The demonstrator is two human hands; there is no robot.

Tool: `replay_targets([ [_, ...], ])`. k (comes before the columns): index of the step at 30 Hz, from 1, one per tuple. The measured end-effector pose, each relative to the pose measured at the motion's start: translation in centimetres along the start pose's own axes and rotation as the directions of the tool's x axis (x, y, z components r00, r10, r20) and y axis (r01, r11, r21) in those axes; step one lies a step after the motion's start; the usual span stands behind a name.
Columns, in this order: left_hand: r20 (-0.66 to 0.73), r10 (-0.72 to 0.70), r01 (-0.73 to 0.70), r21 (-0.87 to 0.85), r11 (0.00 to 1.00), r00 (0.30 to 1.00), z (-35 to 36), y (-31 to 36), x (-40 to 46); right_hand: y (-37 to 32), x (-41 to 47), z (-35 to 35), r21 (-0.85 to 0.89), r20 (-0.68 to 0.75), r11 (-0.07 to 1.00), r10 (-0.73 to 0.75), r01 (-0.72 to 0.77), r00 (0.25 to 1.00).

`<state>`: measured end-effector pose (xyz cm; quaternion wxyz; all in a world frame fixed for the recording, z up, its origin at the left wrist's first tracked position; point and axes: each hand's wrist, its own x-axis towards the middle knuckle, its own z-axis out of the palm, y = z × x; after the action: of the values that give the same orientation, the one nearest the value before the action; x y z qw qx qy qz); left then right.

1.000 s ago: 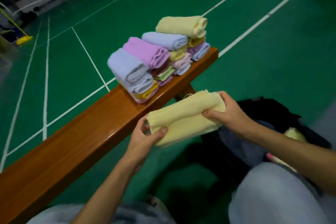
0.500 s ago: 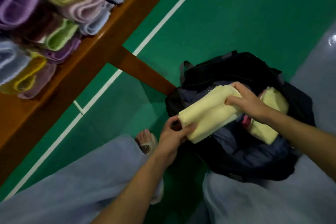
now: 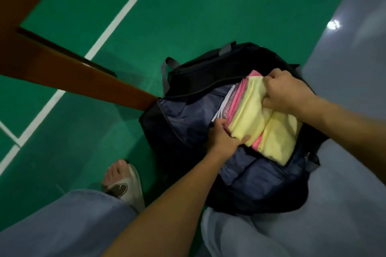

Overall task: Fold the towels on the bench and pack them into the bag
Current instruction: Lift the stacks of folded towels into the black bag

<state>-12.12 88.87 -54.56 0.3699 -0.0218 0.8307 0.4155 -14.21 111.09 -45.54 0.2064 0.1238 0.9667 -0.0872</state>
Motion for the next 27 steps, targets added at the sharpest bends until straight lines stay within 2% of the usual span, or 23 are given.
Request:
replay_targets([
  [2,0.052,0.018,-0.022,0.079,0.997,0.999,-1.3,-0.1,-0.6,-0.8,-1.6,0.0,-0.012,-0.156,1.0,0.005,-0.007,0.988],
  [4,0.093,0.047,-0.057,0.101,0.993,0.995,-2.8,0.0,-1.4,-1.4,-3.2,-0.1,-0.041,-0.252,0.999,-0.005,-0.006,0.968],
  [7,0.114,0.128,-0.139,0.095,0.986,0.985,-4.9,1.2,-3.4,-2.9,-5.6,-1.6,-0.055,-0.235,0.998,-0.051,0.039,0.971],
  [10,0.043,0.276,-0.279,0.164,0.946,0.96,-8.2,3.6,-6.3,-5.2,-8.3,-4.1,-0.069,-0.239,0.989,-0.143,0.13,0.96],
  [15,-0.038,0.481,-0.463,0.217,0.86,0.876,-15.1,8.3,-12.4,-10.5,-12.9,-10.2,-0.048,-0.28,0.969,-0.244,0.241,0.928],
  [21,-0.222,0.602,-0.55,0.256,0.795,0.767,-25.6,11.7,-21.7,-18.4,-18.4,-18.4,-0.068,-0.341,0.936,-0.347,0.345,0.874],
  [27,-0.353,0.696,-0.59,0.369,0.718,0.626,-36.5,11.0,-31.0,-28.8,-23.1,-23.5,-0.025,-0.417,0.872,-0.453,0.488,0.788],
])
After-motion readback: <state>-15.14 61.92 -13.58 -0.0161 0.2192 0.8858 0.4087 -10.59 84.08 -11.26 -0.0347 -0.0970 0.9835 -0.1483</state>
